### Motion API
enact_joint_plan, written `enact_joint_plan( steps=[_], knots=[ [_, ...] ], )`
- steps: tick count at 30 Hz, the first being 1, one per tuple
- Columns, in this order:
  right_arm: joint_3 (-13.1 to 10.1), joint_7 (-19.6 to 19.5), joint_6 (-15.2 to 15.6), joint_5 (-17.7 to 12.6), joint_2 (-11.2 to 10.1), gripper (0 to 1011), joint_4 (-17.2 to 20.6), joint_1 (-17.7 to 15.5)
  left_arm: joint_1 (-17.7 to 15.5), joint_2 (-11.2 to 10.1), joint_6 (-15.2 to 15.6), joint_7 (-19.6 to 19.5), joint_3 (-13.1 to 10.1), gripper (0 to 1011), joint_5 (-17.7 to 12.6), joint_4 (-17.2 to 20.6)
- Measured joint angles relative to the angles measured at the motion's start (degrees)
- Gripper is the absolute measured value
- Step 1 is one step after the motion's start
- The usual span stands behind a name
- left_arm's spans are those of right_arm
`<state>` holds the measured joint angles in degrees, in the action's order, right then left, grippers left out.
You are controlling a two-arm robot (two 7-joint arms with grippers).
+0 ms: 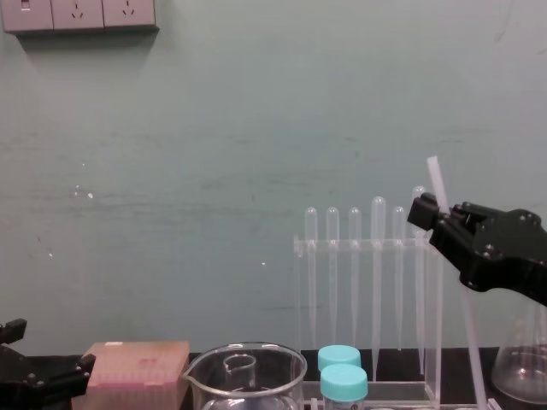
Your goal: Pick up the stirring rod with one hand, then place it down.
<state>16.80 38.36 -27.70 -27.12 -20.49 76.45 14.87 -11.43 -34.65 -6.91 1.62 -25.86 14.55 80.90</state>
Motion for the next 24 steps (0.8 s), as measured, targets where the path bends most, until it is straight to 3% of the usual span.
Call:
enact_joint_plan(
  steps=[7, 18, 24],
  knots=[
    [0.69, 0.82, 1.69, -0.99, -0.05, 69, -0.35, 0.17, 0.0, 0.0, 0.0, 0.0, 0.0, 1000, 0.0, 0.0],
    [0.95, -0.81, 2.77, 0.13, -0.44, 69, 0.56, -0.56, 0.0, 0.0, 0.0, 0.0, 0.0, 1000, 0.0, 0.0],
    [1.22, -0.03, 2.92, -0.42, -0.12, 69, -1.48, 0.23, 0.0, 0.0, 0.0, 0.0, 0.0, 1000, 0.0, 0.0]
  ],
)
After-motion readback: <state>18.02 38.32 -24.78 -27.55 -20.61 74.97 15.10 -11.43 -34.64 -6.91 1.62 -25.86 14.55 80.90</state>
